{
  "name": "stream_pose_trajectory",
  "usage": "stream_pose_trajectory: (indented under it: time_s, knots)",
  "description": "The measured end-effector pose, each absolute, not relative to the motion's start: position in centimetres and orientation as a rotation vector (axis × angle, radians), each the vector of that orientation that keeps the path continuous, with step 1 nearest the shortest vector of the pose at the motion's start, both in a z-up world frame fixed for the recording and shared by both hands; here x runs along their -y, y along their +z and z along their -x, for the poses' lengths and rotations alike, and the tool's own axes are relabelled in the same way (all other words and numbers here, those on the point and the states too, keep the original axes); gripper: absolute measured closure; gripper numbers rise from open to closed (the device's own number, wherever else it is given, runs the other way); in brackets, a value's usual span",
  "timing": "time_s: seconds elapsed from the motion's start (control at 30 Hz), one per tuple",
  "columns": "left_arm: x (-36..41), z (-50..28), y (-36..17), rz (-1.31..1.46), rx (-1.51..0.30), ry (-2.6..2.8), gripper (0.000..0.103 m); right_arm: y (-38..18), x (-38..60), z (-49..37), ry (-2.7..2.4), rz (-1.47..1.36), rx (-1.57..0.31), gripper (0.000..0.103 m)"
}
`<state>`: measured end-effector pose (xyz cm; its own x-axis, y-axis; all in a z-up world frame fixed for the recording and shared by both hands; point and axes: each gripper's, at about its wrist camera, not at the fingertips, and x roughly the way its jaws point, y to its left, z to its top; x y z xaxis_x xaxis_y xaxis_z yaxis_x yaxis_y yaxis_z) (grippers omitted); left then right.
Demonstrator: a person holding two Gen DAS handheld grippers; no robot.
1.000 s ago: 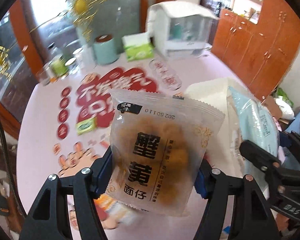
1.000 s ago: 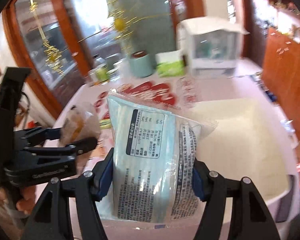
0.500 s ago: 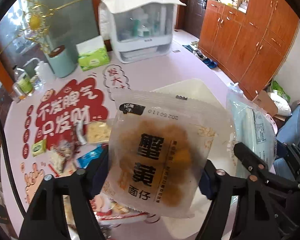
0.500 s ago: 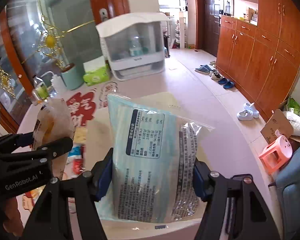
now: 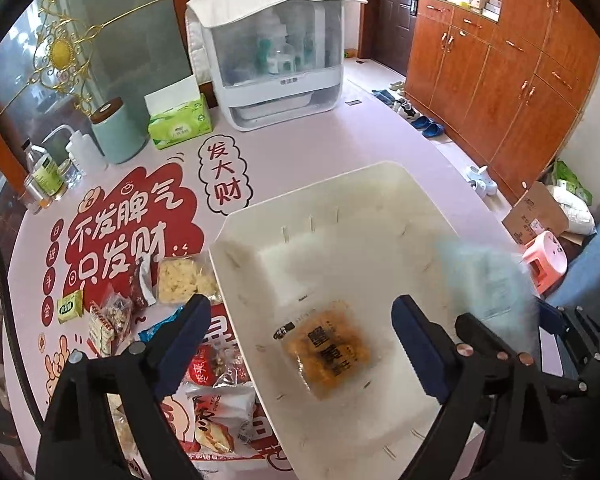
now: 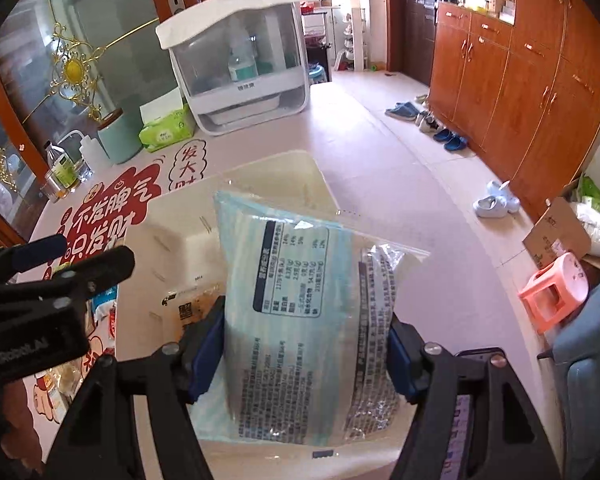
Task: Organize snacks
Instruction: 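Lower both bags into the white tray and open both grippers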
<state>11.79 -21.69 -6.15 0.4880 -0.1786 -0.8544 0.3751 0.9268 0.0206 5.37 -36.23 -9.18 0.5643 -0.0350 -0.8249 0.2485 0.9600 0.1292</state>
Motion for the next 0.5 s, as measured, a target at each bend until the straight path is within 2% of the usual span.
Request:
stream_pose_trajectory:
  time_s: [0.07, 0.13, 0.5]
  knots:
    - [21.3, -11.8, -6.2, -0.204, -1.016, -0.336, 0.011, -9.3, 36.3, -5.3, -0.158, -0.255, -0.942, 0.022]
    - [20.9, -11.7, -6.3, -0.199, -1.025, -0.323, 0.011, -8.8, 35.9, -5.0, -0.153, -0.233, -0.903, 0.008]
    - [18.3, -10.3, -6.3, -0.135, -1.061, -0.271, 0.011, -8.1, 34.0, -4.3, -0.083, -0.177, -0.906, 0.006]
